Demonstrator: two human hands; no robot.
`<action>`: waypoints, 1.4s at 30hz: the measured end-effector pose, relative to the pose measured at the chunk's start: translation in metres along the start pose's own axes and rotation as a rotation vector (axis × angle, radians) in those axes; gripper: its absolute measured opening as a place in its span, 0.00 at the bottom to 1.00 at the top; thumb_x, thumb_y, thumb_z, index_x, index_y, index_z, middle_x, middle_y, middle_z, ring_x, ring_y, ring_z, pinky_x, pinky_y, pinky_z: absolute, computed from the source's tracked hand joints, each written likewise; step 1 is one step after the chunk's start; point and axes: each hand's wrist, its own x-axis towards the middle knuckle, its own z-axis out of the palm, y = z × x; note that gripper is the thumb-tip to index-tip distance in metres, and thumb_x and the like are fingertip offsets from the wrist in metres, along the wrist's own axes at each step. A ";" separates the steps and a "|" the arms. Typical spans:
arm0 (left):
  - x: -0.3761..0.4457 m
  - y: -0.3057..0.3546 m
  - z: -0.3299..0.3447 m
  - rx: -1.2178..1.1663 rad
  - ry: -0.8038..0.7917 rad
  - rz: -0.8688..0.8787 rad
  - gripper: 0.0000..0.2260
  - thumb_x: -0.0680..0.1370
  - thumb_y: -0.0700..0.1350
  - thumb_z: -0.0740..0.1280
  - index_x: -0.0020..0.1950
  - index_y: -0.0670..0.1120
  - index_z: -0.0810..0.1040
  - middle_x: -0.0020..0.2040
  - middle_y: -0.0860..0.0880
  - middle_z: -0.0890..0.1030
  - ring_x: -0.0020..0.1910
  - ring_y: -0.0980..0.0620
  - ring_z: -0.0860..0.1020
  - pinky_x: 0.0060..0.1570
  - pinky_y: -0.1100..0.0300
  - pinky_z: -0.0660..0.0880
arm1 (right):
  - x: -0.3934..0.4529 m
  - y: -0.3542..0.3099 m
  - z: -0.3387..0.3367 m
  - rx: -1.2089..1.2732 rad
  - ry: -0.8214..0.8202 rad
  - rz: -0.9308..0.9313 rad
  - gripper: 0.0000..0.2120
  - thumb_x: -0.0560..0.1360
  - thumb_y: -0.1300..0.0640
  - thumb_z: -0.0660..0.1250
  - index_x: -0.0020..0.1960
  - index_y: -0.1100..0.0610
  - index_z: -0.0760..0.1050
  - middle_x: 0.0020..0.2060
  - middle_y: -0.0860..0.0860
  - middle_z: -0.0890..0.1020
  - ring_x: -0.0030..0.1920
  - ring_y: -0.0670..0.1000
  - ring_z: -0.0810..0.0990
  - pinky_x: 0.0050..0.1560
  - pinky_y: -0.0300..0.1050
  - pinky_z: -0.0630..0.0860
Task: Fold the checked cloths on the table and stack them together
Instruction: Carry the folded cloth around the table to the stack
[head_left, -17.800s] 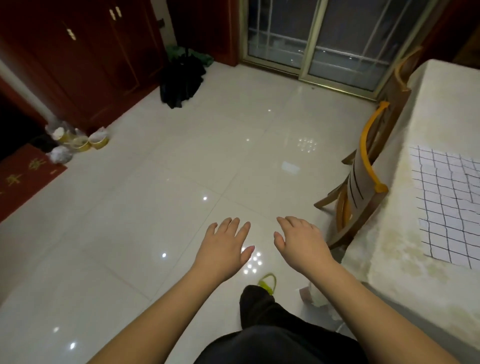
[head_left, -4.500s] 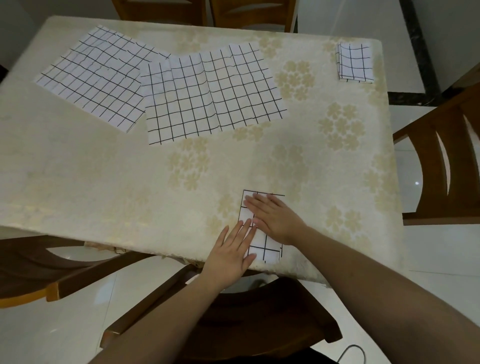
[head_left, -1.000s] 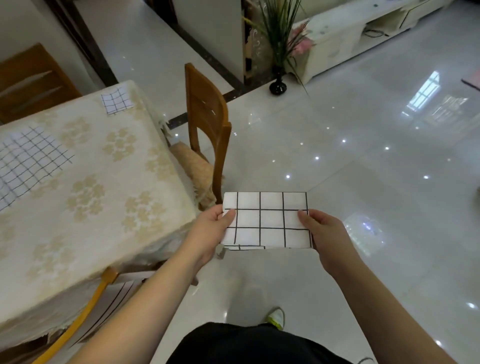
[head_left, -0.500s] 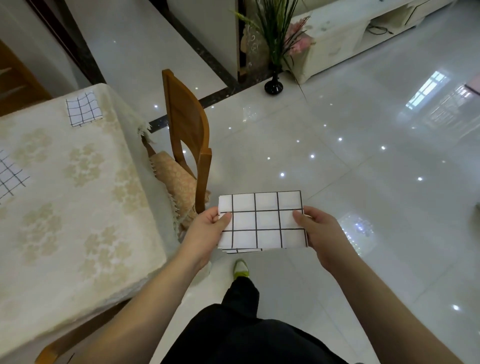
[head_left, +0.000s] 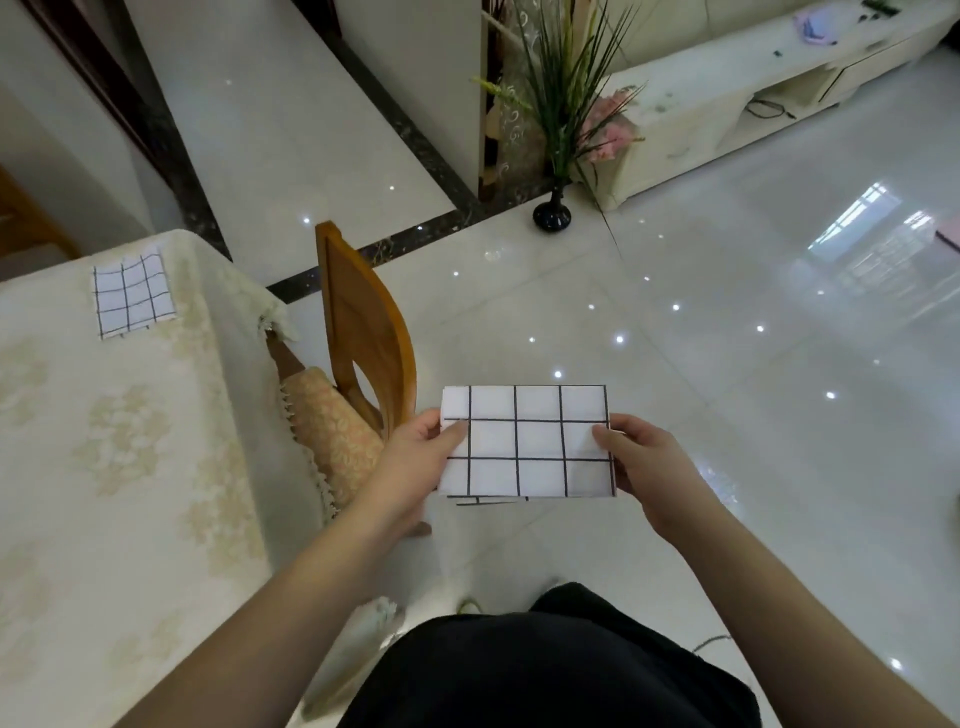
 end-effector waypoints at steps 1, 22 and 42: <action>0.013 0.010 0.003 0.004 0.001 0.005 0.07 0.81 0.41 0.65 0.52 0.49 0.81 0.46 0.49 0.87 0.46 0.48 0.85 0.47 0.51 0.82 | 0.013 -0.008 -0.004 0.000 -0.013 -0.003 0.06 0.79 0.61 0.64 0.50 0.58 0.81 0.42 0.53 0.85 0.38 0.47 0.83 0.42 0.44 0.81; 0.235 0.134 0.083 0.030 0.256 -0.043 0.06 0.80 0.42 0.67 0.54 0.44 0.81 0.50 0.44 0.86 0.51 0.42 0.84 0.53 0.44 0.79 | 0.292 -0.164 -0.041 -0.169 -0.259 -0.064 0.06 0.79 0.59 0.65 0.50 0.57 0.81 0.41 0.52 0.87 0.43 0.50 0.85 0.48 0.49 0.82; 0.390 0.222 -0.062 -0.078 0.473 0.064 0.06 0.80 0.46 0.67 0.54 0.48 0.82 0.48 0.47 0.86 0.48 0.47 0.85 0.53 0.45 0.81 | 0.477 -0.297 0.153 -0.339 -0.496 -0.049 0.07 0.80 0.60 0.64 0.52 0.59 0.80 0.44 0.54 0.86 0.43 0.51 0.85 0.41 0.41 0.79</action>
